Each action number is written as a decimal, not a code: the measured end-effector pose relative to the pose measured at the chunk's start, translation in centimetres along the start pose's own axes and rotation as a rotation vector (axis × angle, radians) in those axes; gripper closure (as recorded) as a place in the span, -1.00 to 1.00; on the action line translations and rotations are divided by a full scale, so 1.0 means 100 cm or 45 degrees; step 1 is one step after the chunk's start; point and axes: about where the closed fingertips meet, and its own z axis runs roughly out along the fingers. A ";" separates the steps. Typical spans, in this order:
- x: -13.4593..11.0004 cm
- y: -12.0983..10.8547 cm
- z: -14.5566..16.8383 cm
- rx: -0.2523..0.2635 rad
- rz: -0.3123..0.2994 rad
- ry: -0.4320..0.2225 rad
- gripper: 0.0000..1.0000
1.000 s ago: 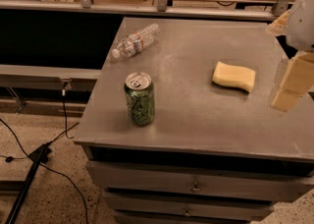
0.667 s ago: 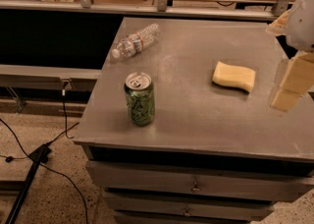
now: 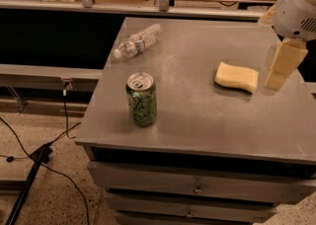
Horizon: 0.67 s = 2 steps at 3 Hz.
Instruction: Move sponge near water bottle
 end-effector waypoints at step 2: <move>0.026 -0.097 0.083 -0.046 -0.007 0.056 -1.00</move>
Offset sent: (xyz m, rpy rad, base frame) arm 0.1526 -0.0563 -0.0869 -0.0419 0.0977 -0.0024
